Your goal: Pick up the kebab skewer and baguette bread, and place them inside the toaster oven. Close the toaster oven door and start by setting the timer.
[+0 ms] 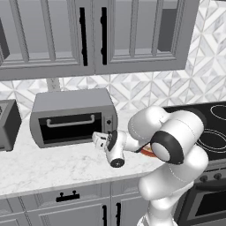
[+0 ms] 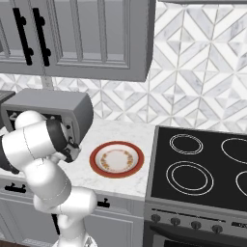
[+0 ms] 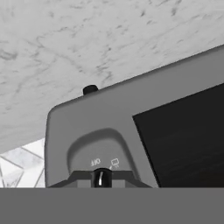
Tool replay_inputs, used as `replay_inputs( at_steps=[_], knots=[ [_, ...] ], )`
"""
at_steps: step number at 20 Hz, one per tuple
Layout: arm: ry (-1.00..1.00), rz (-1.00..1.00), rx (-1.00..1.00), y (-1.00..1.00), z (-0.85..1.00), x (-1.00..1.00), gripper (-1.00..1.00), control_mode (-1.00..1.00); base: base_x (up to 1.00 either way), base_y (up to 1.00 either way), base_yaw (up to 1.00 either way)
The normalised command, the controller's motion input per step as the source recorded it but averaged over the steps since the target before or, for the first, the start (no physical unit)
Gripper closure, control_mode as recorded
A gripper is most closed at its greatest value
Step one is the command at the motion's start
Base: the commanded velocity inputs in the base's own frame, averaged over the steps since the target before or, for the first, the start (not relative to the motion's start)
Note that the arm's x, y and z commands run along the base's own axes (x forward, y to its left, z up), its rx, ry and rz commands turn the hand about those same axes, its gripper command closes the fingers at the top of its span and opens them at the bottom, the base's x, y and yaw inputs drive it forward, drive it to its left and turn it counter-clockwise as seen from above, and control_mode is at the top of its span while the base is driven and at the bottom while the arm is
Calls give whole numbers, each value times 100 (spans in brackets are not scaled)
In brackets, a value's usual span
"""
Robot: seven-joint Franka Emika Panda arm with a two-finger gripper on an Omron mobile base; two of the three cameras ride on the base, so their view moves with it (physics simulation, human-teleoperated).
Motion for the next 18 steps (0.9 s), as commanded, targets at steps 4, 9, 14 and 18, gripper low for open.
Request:
replay_inputs(
  at_steps=[4, 9, 14, 18],
  knots=[
    [-1, 0, 20, 0, 34, 60, 100, -100, 0, 0, 0],
    [0, 0, 22, 0, 44, 62, 100, -100, 0, 0, 0],
    [0, -1, 21, 0, 47, 70, 100, -100, 0, 0, 0],
    [0, -2, 20, 0, 52, 80, 100, -100, 0, 0, 0]
  ],
)
